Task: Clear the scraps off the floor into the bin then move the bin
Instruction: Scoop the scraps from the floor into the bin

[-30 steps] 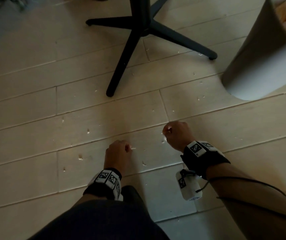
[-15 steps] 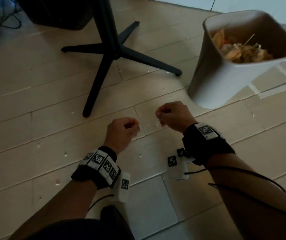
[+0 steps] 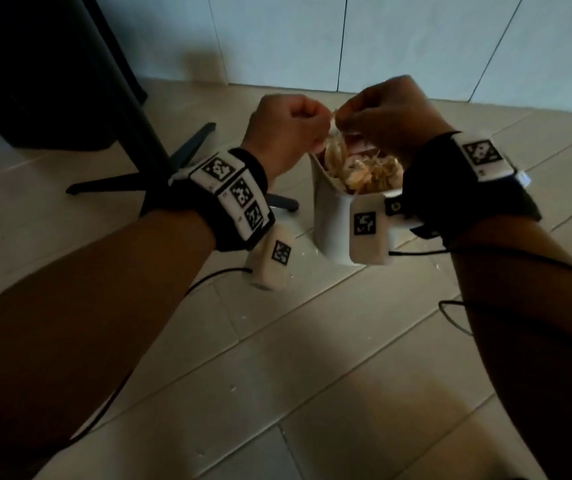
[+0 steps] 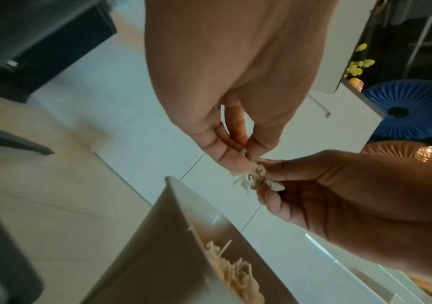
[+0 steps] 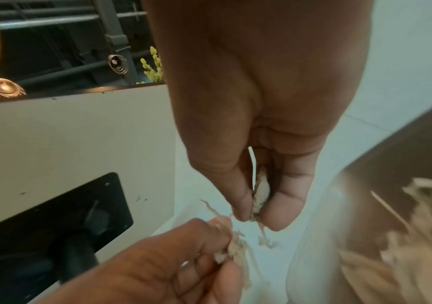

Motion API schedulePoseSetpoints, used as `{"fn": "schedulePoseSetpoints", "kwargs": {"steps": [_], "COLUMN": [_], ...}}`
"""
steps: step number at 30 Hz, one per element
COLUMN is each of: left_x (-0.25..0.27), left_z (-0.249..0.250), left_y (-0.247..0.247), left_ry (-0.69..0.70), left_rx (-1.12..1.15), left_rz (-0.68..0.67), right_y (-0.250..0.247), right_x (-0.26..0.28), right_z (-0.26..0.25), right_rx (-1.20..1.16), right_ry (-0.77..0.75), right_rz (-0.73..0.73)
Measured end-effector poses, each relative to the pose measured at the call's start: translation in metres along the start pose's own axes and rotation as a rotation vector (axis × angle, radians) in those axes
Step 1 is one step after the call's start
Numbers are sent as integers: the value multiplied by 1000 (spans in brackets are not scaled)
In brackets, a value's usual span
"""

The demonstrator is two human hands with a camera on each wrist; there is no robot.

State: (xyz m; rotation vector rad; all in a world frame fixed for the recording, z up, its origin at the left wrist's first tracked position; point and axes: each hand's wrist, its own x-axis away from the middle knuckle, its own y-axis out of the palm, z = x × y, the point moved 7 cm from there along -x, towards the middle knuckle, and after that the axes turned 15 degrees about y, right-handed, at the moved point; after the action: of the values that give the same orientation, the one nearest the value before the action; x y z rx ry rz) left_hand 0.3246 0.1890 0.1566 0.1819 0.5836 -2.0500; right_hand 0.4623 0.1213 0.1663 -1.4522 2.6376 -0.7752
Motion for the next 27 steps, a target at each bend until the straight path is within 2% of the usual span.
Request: {"fn": "schedulePoseSetpoints", "kwargs": {"steps": [5,7,10,12,17,20,23,27], "left_x": [-50,-59,-60,-59,-59,-57,-55,-58], "left_z": [6,-2,-24,-27,-18,-12,-16,-24], "left_y": [34,48,64,64,44,32,37,56], "left_ry": [36,12,-68,-57,68,172,194,170], "left_rx": [-221,-410,-604,-624,-592,-655,-754,-782], "left_rz": [-7,-86,-281,-302,-219,-166,-240,-447], "right_y": [-41,-45,-43,-43,-36,-28,-19,-16], "right_x": [-38,-51,-58,-56,-49,-49,-51,-56], "right_z": [4,15,31,35,20,6,-5,-5], "right_rx": [6,75,298,358,362,331,323,331], "right_ry": [86,133,153,146,69,-20,-50,-39], "right_rz": [50,48,28,33,38,91,156,226]}}
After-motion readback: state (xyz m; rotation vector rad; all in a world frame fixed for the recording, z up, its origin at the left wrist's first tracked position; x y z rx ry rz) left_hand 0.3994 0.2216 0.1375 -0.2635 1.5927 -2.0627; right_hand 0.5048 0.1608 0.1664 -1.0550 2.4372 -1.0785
